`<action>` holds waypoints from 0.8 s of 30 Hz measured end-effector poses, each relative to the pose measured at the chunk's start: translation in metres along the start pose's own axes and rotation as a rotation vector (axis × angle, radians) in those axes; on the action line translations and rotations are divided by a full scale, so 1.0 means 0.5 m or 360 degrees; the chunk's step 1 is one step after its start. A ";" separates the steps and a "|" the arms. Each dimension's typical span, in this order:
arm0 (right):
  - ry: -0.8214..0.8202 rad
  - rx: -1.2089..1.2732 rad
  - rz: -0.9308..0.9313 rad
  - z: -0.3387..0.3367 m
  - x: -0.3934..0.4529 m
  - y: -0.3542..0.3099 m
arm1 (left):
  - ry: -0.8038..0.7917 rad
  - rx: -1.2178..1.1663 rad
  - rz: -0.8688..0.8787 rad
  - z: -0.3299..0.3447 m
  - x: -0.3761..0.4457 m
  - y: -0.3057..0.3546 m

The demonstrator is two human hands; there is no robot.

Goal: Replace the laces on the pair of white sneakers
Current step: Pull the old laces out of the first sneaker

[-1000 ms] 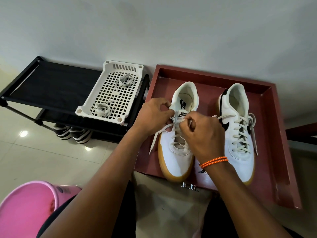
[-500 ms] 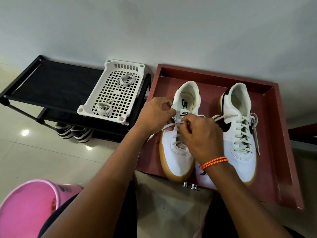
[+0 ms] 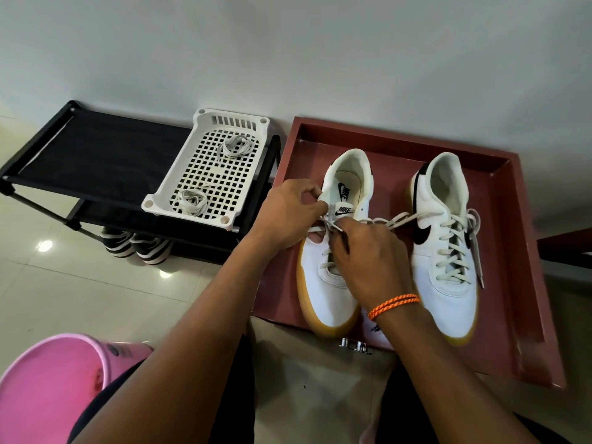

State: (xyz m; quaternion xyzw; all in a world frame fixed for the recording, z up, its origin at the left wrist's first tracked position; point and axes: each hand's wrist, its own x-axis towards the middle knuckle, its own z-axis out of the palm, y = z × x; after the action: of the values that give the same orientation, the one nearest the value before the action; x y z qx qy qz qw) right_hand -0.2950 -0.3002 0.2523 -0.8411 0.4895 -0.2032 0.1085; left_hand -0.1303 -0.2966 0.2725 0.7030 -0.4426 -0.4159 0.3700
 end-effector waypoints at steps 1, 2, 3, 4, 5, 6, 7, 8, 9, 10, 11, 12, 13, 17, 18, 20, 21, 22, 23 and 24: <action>-0.0005 -0.0009 0.0001 0.002 0.000 0.001 | -0.0007 -0.0012 -0.0005 0.001 -0.001 0.001; 0.0005 -0.0002 0.0016 0.001 0.001 0.004 | -0.0016 -0.0025 -0.0011 0.001 -0.001 0.002; 0.0010 0.0023 0.0041 0.000 0.004 0.007 | -0.0022 -0.0032 -0.0016 0.001 -0.002 0.003; 0.0010 0.0069 0.0080 -0.003 0.007 0.009 | -0.0027 -0.0034 -0.0022 0.000 -0.002 0.003; 0.0018 0.0136 0.0123 -0.005 0.010 0.011 | -0.0036 -0.0042 -0.0029 0.000 -0.001 0.004; 0.0049 0.0204 0.0163 -0.009 0.012 0.012 | -0.0048 -0.0049 -0.0037 0.000 -0.001 0.003; 0.0097 0.0263 0.0194 -0.014 0.014 0.013 | -0.0059 -0.0059 -0.0043 0.000 0.000 0.003; 0.0147 0.0314 0.0215 -0.019 0.016 0.014 | -0.0065 -0.0065 -0.0048 0.000 0.000 0.003; 0.0196 0.0365 0.0229 -0.024 0.018 0.016 | -0.0068 -0.0069 -0.0051 0.000 0.001 0.002; 0.0247 0.0413 0.0240 -0.028 0.021 0.019 | -0.0070 -0.0069 -0.0053 -0.001 0.001 0.001; 0.0303 0.0457 0.0248 -0.032 0.023 0.023 | -0.0073 -0.0067 -0.0057 -0.001 0.001 0.001; 0.0363 0.0498 0.0255 -0.036 0.025 0.026 | -0.0080 -0.0065 -0.0062 -0.001 0.001 0.000; 0.0418 0.0537 0.0261 -0.038 0.027 0.030 | -0.0088 -0.0067 -0.0066 -0.001 0.001 0.001; 0.0555 0.0655 0.0252 -0.045 0.029 0.037 | -0.0095 -0.0066 -0.0076 0.000 0.001 0.002; 0.0590 0.0672 0.0255 -0.047 0.029 0.038 | -0.0095 -0.0065 -0.0078 -0.001 0.001 0.002; 0.0669 0.0717 0.0281 -0.051 0.032 0.039 | -0.0099 -0.0068 -0.0082 -0.003 0.000 0.002; 0.0703 0.0750 0.0297 -0.054 0.034 0.041 | -0.0102 -0.0067 -0.0085 -0.004 0.000 0.003; 0.0735 0.0781 0.0308 -0.056 0.036 0.043 | -0.0103 -0.0070 -0.0088 -0.004 0.000 0.004; 0.0766 0.0803 0.0313 -0.059 0.037 0.047 | -0.0101 -0.0079 -0.0093 -0.004 0.000 0.004; 0.0793 0.0813 0.0317 -0.061 0.039 0.050 | -0.0096 -0.0089 -0.0099 -0.004 0.000 0.004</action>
State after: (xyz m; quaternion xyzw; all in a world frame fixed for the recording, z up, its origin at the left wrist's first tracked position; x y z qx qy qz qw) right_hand -0.3195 -0.3292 0.2745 -0.6598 0.5137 -0.5059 0.2116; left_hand -0.1293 -0.2972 0.2750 0.6929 -0.4196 -0.4606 0.3629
